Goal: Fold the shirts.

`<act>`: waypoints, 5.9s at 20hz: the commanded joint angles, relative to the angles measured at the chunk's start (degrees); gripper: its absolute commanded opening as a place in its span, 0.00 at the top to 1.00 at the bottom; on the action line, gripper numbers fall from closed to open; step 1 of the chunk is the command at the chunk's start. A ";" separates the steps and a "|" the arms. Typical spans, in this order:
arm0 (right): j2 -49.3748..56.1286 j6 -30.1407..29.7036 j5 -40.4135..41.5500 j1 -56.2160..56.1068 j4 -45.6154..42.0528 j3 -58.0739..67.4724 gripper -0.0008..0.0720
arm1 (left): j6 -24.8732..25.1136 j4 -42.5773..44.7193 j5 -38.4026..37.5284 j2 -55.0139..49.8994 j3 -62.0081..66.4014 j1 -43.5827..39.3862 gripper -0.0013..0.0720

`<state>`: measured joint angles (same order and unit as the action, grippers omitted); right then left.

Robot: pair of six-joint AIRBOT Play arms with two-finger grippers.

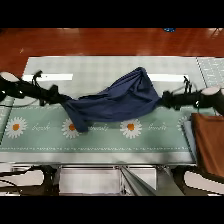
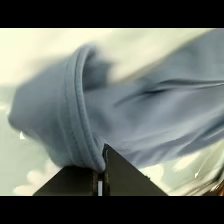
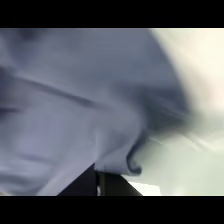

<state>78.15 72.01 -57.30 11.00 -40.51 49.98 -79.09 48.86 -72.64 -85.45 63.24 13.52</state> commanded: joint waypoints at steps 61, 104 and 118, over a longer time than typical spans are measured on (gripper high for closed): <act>29.62 8.02 -27.47 1.68 -20.15 57.42 0.95 | -5.97 18.34 -9.88 -14.14 36.41 -6.49 0.95; -22.75 -0.76 -2.56 7.80 -6.67 -17.68 0.42 | -0.83 8.90 -3.74 20.83 -33.62 23.06 0.29; -26.03 5.18 -18.23 31.56 -17.49 -21.14 0.42 | 2.16 -1.79 11.87 20.81 -39.50 5.05 0.95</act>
<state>52.29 73.80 -69.19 37.98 -51.64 32.18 -78.85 48.82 -62.74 -64.71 22.81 20.23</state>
